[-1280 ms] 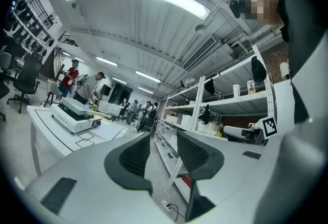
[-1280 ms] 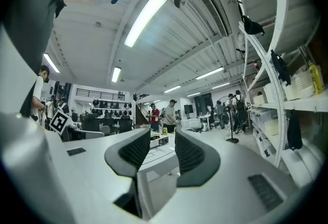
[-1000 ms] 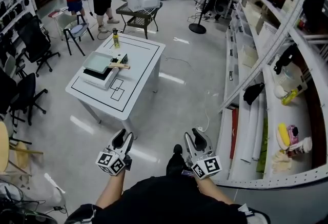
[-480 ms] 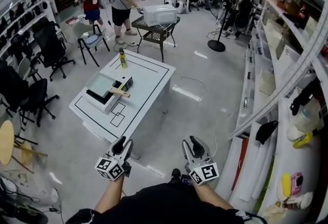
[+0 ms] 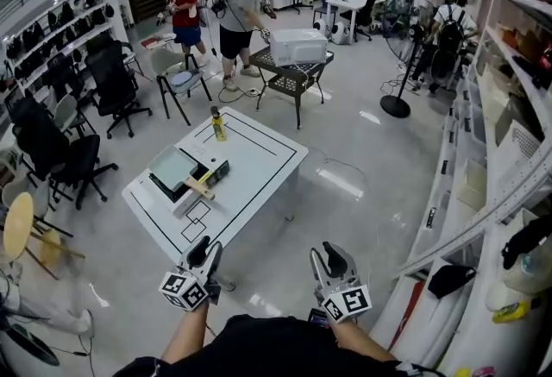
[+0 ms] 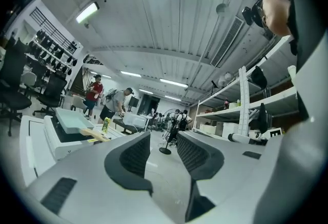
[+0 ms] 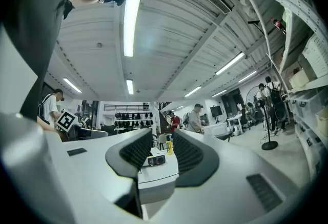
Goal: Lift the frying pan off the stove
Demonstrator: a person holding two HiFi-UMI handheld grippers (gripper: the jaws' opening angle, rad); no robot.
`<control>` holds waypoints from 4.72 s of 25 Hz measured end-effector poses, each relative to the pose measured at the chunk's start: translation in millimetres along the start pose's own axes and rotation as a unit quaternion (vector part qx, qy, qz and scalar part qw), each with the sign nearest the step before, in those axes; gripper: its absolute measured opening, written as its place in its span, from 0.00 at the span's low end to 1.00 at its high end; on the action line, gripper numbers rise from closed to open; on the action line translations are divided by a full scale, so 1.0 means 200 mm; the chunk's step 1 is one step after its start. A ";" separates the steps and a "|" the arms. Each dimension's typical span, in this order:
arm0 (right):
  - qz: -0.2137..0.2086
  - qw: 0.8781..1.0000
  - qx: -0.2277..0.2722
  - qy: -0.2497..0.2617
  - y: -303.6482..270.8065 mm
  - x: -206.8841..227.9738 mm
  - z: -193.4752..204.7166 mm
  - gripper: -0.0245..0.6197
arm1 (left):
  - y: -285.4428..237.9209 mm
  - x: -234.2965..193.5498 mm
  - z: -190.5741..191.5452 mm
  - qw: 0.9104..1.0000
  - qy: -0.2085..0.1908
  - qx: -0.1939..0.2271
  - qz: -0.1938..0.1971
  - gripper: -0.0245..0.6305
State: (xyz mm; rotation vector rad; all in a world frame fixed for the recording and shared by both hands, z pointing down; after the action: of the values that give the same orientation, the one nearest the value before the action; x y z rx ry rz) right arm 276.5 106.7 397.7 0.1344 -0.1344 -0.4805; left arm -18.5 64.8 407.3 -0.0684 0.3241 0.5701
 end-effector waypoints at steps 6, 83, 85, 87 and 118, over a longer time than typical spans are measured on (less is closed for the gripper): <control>-0.020 1.000 -0.011 -0.015 -0.16 0.20 0.07 0.26 | -0.16 -0.08 0.01 0.999 0.002 0.003 -0.036 0.29; -0.519 0.398 -0.607 -0.450 -2.16 -1.03 1.19 0.29 | -0.82 -1.63 0.33 0.801 0.597 0.021 -0.030 0.38; -0.529 0.403 -0.600 -0.445 -2.17 -1.03 1.19 0.25 | -0.82 -1.62 0.33 0.800 0.599 0.021 -0.028 0.35; -0.523 0.403 -0.602 -0.448 -2.17 -1.03 1.19 0.24 | -0.82 -1.62 0.32 0.800 0.600 0.020 -0.027 0.32; -0.545 0.558 -0.440 -0.444 -1.96 -0.75 0.55 0.27 | -1.00 -1.01 -0.16 0.860 0.494 -0.036 0.122 0.28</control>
State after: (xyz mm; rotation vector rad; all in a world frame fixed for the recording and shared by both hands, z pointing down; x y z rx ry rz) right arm -49.6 -178.0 428.4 -1.1520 -0.8211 -1.8099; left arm -79.4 -214.0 436.6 -0.4036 1.3320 0.7694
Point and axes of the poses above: the fingertips, and each gripper's own axes: y backward along the fingers, x to its right, z out of its underside, the point moved 1 cm from there along y, backward along the fingers, and after that the axes turned 1 degree about y, right-handed, at the moved point
